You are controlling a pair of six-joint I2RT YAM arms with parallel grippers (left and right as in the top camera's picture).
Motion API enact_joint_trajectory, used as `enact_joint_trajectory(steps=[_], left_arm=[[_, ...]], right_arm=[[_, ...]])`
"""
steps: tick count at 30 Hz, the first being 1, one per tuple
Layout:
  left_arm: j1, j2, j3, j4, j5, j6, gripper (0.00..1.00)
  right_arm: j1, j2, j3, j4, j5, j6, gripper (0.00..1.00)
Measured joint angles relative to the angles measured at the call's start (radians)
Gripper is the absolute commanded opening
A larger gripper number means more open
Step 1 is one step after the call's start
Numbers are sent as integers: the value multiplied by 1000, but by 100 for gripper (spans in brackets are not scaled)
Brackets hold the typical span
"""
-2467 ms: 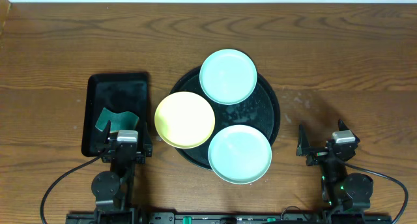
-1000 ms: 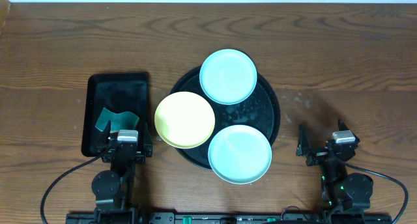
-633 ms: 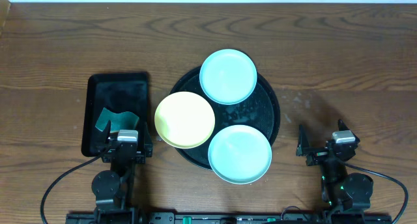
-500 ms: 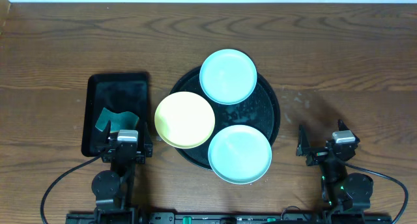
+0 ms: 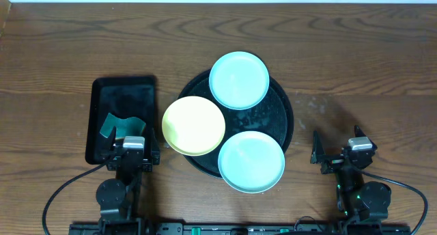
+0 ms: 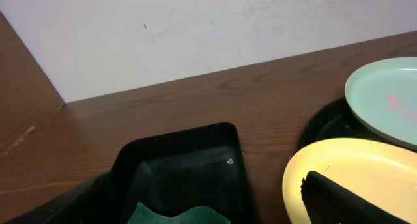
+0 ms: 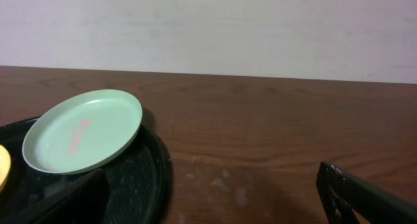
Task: Clean dirty plates on tray and stack at the side
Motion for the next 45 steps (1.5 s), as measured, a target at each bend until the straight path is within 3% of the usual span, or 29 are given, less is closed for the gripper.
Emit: enact_joint_trajectory(steps=[15,23,27,34,38,45], left_arm=[[0,0,0,0,0,-6,90],[0,11,33,-37,1,-112,90],[0,95,141,-43,2,-138,90],[0,361,431,-62,2,-156,90],[0,565,657,-208,2,-161,90],[0,884,1041,-535,1,-190,90]], right_arm=[[0,0,0,2,0,0,99],[0,2,7,104,-51,11,99],[-1,32,79,119,-60,16,99],[-13,282,344,124,-76,13,99],[-13,462,506,110,-89,0,99],[-13,935,940,-198,-197,-9,99]])
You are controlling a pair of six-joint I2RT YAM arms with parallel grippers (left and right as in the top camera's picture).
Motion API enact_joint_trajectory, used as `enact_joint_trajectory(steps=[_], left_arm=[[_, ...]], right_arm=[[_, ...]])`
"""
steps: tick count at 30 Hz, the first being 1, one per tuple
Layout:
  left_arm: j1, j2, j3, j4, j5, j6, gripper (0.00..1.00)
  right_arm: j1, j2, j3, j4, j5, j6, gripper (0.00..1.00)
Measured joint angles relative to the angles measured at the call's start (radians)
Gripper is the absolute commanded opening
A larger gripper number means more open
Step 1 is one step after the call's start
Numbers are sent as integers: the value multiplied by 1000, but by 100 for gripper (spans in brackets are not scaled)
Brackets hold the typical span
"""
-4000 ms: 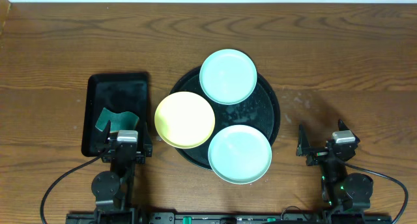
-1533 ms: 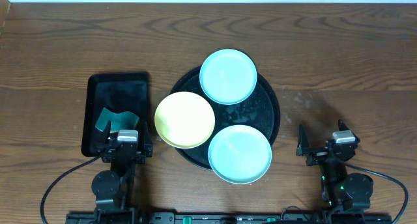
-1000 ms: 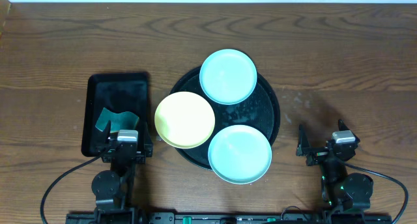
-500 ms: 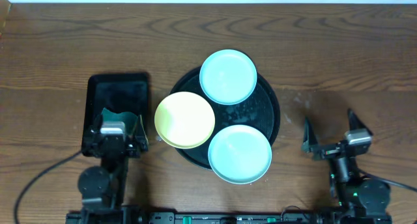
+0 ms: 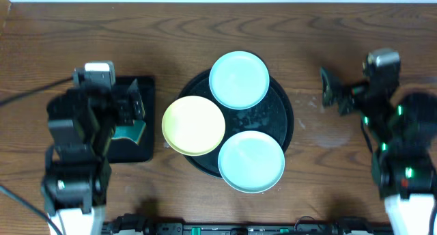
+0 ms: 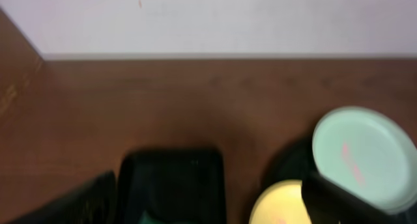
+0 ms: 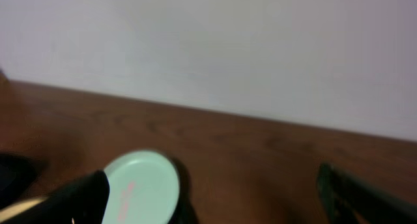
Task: Clean dirty plates on tray and stack at the side
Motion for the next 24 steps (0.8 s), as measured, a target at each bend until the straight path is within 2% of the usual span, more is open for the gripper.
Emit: enact_joint_trajectory(steps=[6,9,14,15,17,20,24], left_arm=[[0,248,268,-325,4,-49,91],[0,353,299,-426,4,-55,90],[0,468,299,-464,7,-60,90],[0,490,299,-464,12,-64,90],[0,525,299,-466,35,-80,90],[0,576,299,-459,69,-102,90],[3,604,299,-461,60,-154,89]], right_arm=[[-10,320,314,-334,-84,-5,99],[-10,482,458,-562,-122,-6,99],[-10,614,489,-625,-153,2,99],[-10,628,489,-625,-167,5,96],[-8,659,489,-613,-220,5,75],[30,692,492,-585,-248,57,65],[175,750,497,-561,-175,167,55]])
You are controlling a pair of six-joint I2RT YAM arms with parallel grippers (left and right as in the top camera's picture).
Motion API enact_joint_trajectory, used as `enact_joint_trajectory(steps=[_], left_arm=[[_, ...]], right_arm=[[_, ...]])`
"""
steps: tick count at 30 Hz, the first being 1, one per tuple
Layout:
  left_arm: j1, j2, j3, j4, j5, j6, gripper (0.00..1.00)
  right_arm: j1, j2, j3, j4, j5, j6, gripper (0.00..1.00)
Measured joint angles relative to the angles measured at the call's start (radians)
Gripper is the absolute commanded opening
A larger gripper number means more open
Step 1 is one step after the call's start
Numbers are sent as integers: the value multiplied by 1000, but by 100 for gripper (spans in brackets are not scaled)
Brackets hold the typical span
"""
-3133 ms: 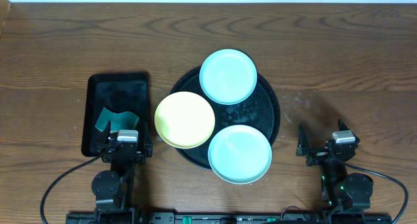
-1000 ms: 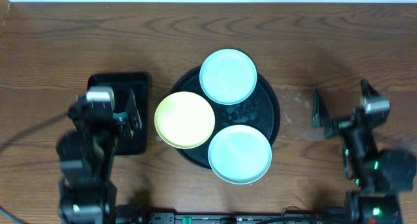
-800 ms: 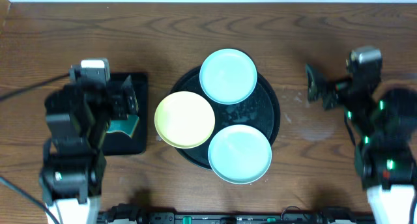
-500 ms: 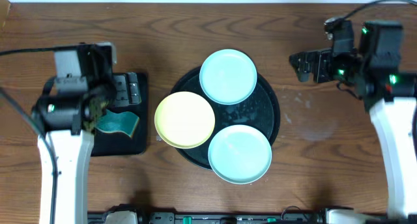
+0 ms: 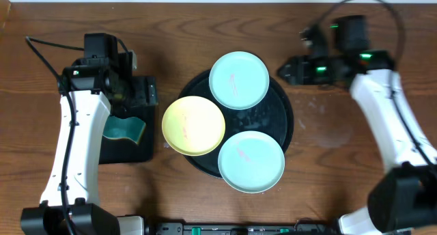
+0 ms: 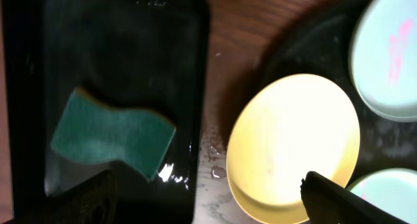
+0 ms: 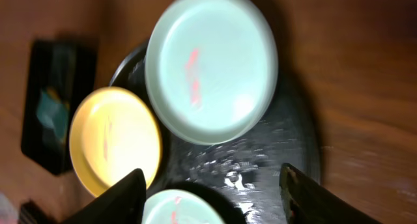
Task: Clean dirty plates on tray and stack at the side
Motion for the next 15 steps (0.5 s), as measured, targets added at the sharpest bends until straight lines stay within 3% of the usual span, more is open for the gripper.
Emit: enact_joint_trajectory(steps=[5,15], left_arm=[[82,1,0,-63,-82,-123,84],[211,1,0,-98,-122,-158,83]], right_arm=[[224,100,0,40,110,132,49],[388,293,1,80,163,203,38]])
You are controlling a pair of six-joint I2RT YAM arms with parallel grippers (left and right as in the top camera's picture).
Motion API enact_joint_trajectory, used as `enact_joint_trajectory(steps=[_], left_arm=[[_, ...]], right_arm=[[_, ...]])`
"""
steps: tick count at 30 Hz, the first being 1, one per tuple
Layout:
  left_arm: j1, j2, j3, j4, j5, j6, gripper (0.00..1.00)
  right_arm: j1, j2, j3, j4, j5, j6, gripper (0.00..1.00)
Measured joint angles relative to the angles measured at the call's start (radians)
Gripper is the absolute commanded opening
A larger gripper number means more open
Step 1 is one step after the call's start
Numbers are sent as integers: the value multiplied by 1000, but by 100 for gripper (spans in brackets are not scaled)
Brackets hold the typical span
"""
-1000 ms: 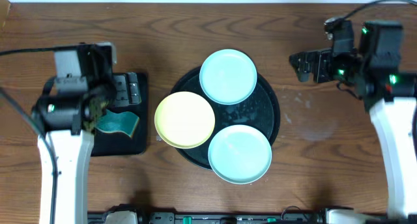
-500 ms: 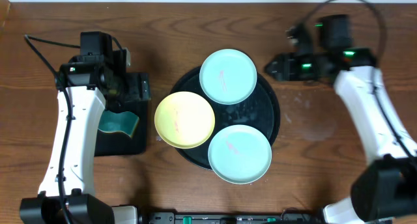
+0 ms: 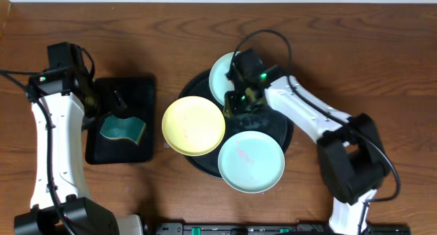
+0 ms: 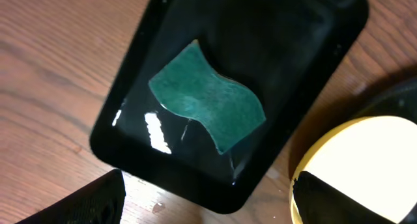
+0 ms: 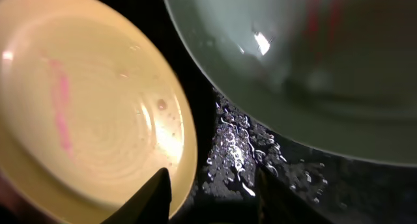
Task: Clean dirty plates on tray and stack at the side
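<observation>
A round black tray holds three plates. The yellow plate lies at its left, with a pink streak showing on the yellow plate in the right wrist view. One teal plate sits at the back, another teal plate with a pink smear at the front. My right gripper hangs open low over the wet tray floor, between the yellow plate and the back teal plate. A green sponge lies in a small black rectangular tray. My left gripper is open above it.
The brown wooden table runs out to the right of the round tray and behind it. Water drops lie on the wood by the small tray's corner. The right arm crosses over the round tray's right half.
My right gripper has moved from beyond the round tray's back right edge down to between the yellow and back teal plates. The left arm has swung left, its gripper still over the sponge tray.
Both arms sat folded at the table's front edge, grippers open. Then they stood raised at either side. Then they reached over the sponge tray and the round tray's far right. Now the right gripper is low among the plates. No plate has moved.
</observation>
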Motion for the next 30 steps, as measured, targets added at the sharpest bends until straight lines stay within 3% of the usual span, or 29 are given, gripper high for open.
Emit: enact_joint_trajectory(steps=[9,14,15,16,23,30], left_arm=[[16,0,0,-3,-23,-2,83],[16,0,0,-3,-26,-2,83],[16,0,0,-3,-26,-2,83],[16,0,0,-3,-26,-2,83],[16,0,-1,-3,-26,-2,83],[16,0,-1,-4,-26,-2,83]], right_arm=[[42,74,0,53,7,1,34],[47,96,4,64,6,7,15],[47,100,4,67,6,6,4],[47,102,4,68,5,9,2],[60,106,5,77,3,14,5],[72,108,9,55,12,38,1]])
